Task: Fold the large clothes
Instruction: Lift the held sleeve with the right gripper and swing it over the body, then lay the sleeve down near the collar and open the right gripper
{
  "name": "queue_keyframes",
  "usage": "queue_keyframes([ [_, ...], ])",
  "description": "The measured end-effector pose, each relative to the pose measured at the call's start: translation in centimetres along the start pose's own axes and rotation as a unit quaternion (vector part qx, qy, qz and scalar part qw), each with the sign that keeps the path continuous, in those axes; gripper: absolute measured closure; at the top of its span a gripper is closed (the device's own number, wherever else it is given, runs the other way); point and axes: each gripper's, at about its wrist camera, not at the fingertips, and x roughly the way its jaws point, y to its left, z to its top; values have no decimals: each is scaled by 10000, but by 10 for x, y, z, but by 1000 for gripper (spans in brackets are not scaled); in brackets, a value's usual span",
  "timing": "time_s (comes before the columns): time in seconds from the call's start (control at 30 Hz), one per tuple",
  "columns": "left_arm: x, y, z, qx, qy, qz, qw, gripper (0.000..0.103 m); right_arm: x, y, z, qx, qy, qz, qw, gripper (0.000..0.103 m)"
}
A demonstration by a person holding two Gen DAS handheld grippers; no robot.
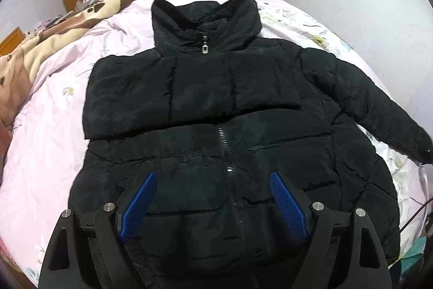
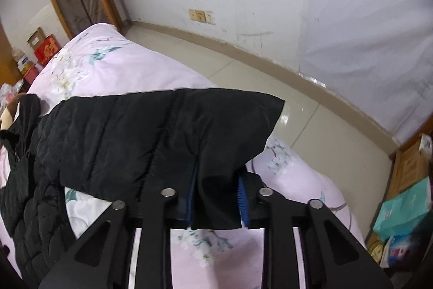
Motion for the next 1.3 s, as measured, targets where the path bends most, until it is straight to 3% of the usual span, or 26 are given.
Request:
queue_keyframes([
  [0.13,-4,13,0,-73,-55,93,9999,17,-31,22,5,-316,-427,89,9985,82],
  [0.47,-18,44,1,-327,-243,-13,9992,17,-98,107,25,-1104,-1031,933,9841,83],
  [0.63,-28,62,6,-419,-348,32,9985,17,-113,167,23,-1587,-1088,1306,9726,83],
  [1.3,-44,131,8,-755,-539,348,9951,17,-143,367,-61,-3049,-881,2469,9156,84],
])
